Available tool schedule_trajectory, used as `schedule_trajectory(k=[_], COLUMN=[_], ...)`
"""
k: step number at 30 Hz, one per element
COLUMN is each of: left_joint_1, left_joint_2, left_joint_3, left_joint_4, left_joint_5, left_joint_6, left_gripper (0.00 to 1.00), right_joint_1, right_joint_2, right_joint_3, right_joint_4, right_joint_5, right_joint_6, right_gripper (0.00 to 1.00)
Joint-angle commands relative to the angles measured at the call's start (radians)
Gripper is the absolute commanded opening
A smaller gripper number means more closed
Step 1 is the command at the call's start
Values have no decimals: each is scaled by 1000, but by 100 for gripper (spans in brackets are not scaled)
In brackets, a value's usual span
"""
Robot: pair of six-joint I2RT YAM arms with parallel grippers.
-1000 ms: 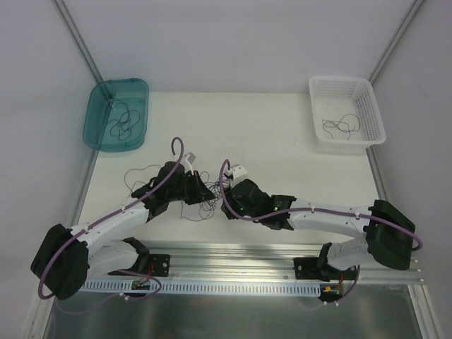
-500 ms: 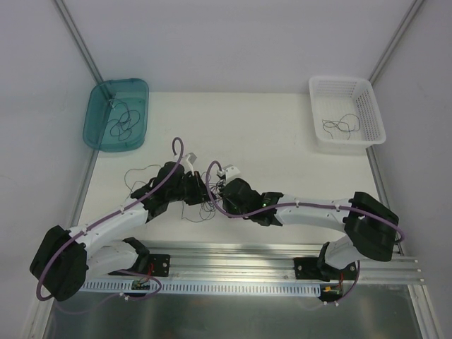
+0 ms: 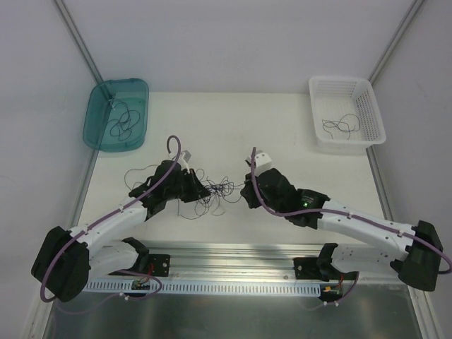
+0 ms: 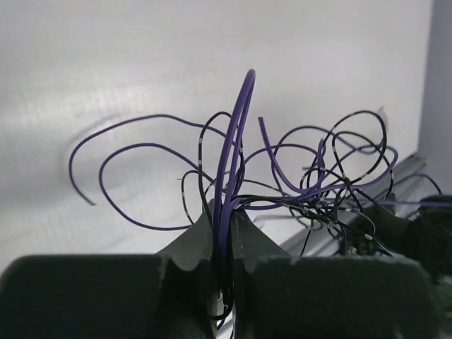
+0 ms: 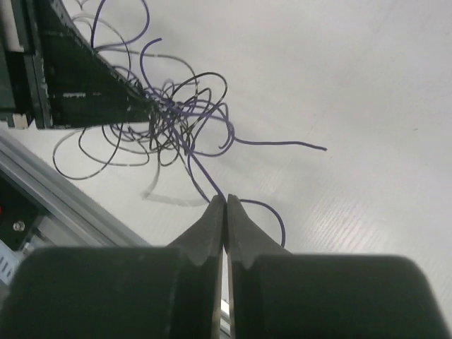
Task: Untangle the cables
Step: Untie the cable.
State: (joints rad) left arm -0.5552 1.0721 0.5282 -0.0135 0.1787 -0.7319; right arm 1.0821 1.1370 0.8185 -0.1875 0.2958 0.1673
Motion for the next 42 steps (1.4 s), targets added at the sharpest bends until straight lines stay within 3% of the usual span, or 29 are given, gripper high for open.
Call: schedule_trajectory(k=[1,5,13,24,42], left_joint_1=[50,96,156,181,201], left_joint_2=[2,-9,-31,-17,138], left_joint_3=[-17,-31,-57,-79,-45], left_joint_4=[-40,-51,-59,-72,-75], left_joint_5=[-70,-68,-58,-117,-150], left_joint_6=[58,75,98,129,140], left_gripper=[0,0,6,27,24], right_joint_1=[-79,-169,-321,-418,-424], right_joint_2=[-121,-282,-428,-428,-428], right_joint_3=[-18,-12,94,223,625], right_joint_4=[-168,-260,-443,-566,-645], right_joint_5=[46,28,11,52,40], right_joint_6=[-43,-63,-109,-144,-255], right_gripper=[1,1,1,1,1])
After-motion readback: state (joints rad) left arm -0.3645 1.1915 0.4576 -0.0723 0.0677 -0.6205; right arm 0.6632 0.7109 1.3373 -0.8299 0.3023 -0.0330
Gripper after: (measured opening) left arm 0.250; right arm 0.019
